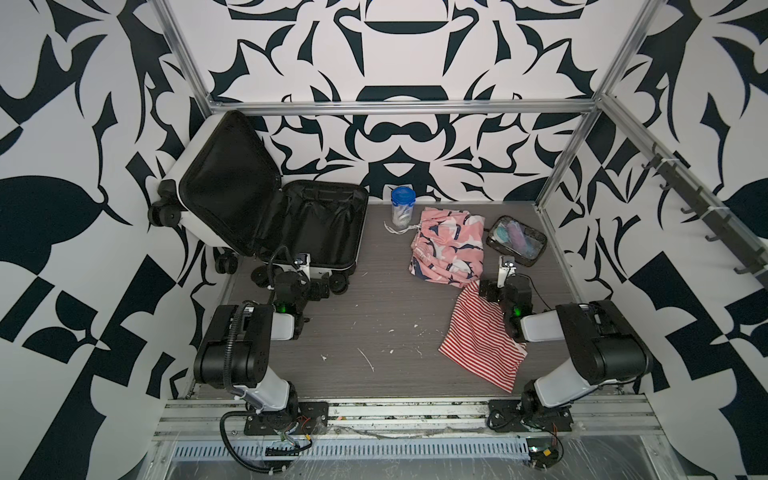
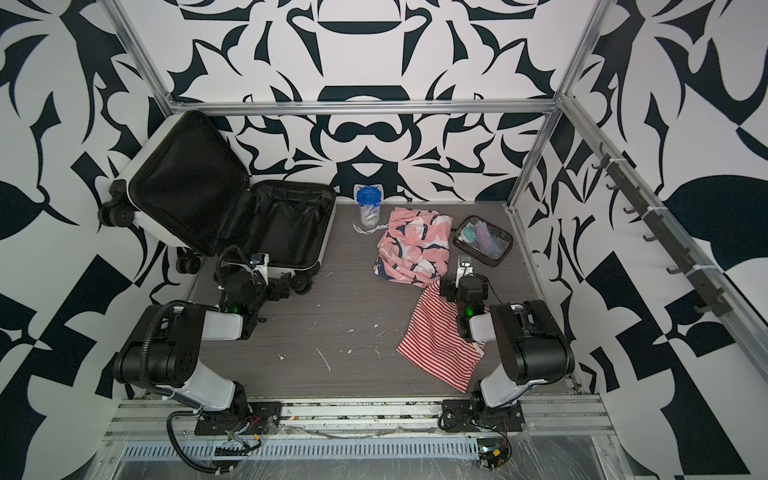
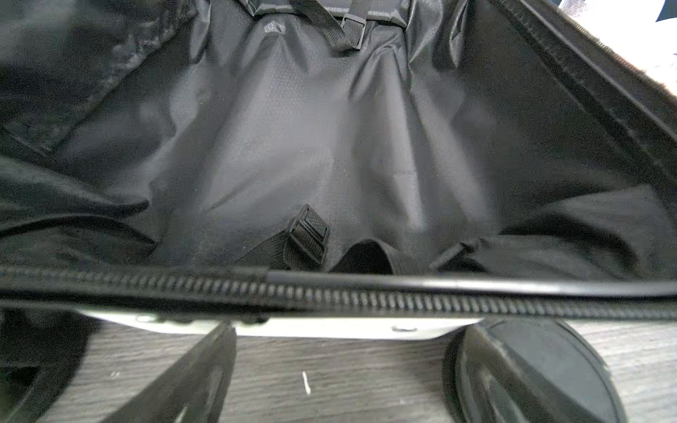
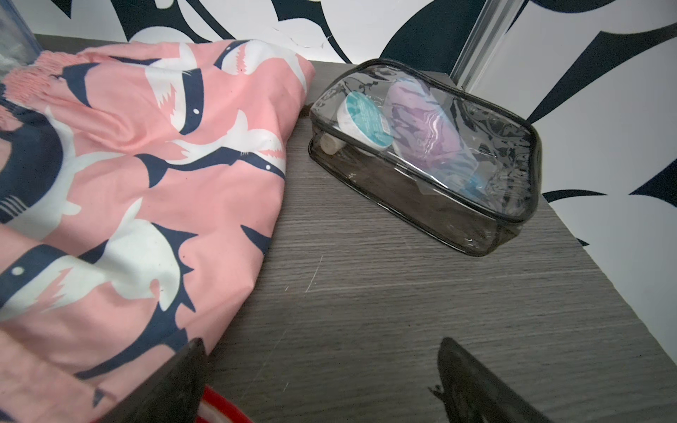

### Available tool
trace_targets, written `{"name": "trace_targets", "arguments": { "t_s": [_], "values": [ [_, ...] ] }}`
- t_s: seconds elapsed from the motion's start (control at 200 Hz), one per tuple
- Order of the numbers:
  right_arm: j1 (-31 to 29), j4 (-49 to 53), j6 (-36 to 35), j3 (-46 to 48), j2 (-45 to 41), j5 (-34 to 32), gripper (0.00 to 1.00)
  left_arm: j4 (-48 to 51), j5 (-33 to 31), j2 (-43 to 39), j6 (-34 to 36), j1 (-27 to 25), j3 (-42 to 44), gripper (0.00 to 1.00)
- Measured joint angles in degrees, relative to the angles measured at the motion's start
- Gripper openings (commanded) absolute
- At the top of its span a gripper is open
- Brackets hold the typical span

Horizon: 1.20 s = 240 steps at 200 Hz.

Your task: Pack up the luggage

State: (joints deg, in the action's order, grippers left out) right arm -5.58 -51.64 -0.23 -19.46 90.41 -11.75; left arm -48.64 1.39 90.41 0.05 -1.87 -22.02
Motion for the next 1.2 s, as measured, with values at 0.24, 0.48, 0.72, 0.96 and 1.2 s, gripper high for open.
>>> {"name": "trace_targets", "arguments": {
  "t_s": [0.24, 0.48, 0.72, 0.96, 1.2],
  "values": [
    [0.00, 0.00, -0.02, 0.00, 0.00, 0.00, 0.99, 0.00, 0.00, 0.00, 0.00, 0.00, 0.00, 0.99],
    [0.00, 0.00, -0.02, 0.00, 0.00, 0.00, 0.99, 0.00, 0.00, 0.00, 0.00, 0.00, 0.00, 0.99],
    [0.00, 0.00, -0.02, 0.00, 0.00, 0.00, 0.99, 0.00, 0.00, 0.00, 0.00, 0.00, 0.00, 0.99],
    [0.00, 0.00, -0.02, 0.00, 0.00, 0.00, 0.99, 0.00, 0.00, 0.00, -0.02, 0.00, 0.00, 0.99],
    [0.00, 0.57, -0.02, -0.07, -0.13, 0.70, 0.99, 0.02, -0.04, -0.02, 0.00, 0.00, 0.00, 0.99]
  ]
}}
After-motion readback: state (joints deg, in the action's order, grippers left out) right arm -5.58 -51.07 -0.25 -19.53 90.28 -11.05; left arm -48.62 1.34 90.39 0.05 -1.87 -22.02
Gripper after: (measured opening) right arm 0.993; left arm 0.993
